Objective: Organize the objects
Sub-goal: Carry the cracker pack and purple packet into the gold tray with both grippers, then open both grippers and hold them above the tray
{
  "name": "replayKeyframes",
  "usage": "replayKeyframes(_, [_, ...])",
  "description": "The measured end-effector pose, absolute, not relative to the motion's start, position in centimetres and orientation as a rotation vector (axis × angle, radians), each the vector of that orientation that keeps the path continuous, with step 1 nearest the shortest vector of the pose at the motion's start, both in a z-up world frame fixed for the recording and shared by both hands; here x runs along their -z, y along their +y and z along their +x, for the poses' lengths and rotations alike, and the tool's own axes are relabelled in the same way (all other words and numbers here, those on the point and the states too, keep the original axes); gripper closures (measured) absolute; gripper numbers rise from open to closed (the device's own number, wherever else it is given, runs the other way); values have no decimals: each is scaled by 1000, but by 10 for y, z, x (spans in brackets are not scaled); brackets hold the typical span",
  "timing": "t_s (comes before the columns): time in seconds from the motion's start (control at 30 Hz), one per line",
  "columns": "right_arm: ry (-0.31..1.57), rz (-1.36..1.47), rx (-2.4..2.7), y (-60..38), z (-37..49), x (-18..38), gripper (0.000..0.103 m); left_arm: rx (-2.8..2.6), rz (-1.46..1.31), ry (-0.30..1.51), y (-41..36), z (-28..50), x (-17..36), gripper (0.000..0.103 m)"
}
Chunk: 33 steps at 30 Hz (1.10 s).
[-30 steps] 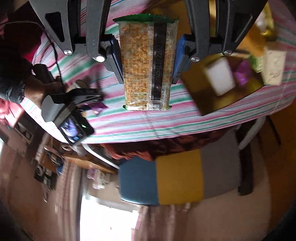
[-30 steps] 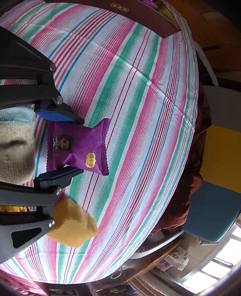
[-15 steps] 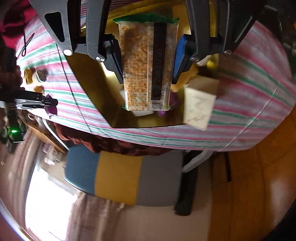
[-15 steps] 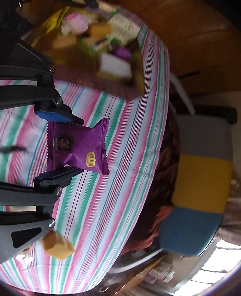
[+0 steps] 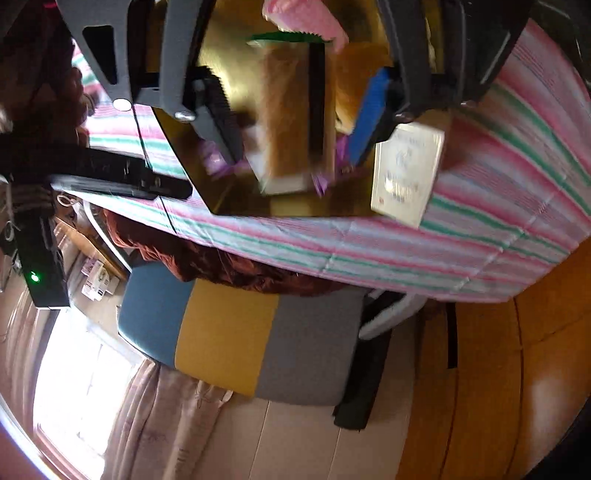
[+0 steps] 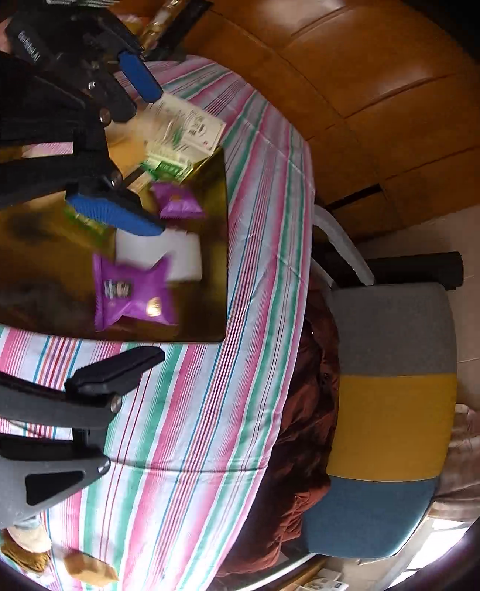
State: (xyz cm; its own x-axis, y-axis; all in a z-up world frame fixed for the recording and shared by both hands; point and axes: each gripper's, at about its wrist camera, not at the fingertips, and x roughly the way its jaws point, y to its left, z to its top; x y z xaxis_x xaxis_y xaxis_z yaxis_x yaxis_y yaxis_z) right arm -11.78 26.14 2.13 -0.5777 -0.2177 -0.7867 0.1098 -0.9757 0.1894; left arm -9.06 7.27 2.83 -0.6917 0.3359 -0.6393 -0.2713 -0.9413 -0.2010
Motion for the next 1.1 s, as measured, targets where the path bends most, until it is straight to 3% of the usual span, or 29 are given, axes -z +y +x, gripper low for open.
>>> replayKeyframes(0.53, [-174, 1351, 2757, 261, -37, -7, 38, -2676, -1020, -39, 58, -46, -19, 28])
replayKeyframes(0.9, [3, 1237, 2839, 237, -6, -21, 36, -2693, -936, 46, 66, -21, -33, 24])
replayKeyframes(1.1, [10, 1226, 2859, 237, 3, -20, 34, -2694, -933, 58, 64, -14, -34, 24])
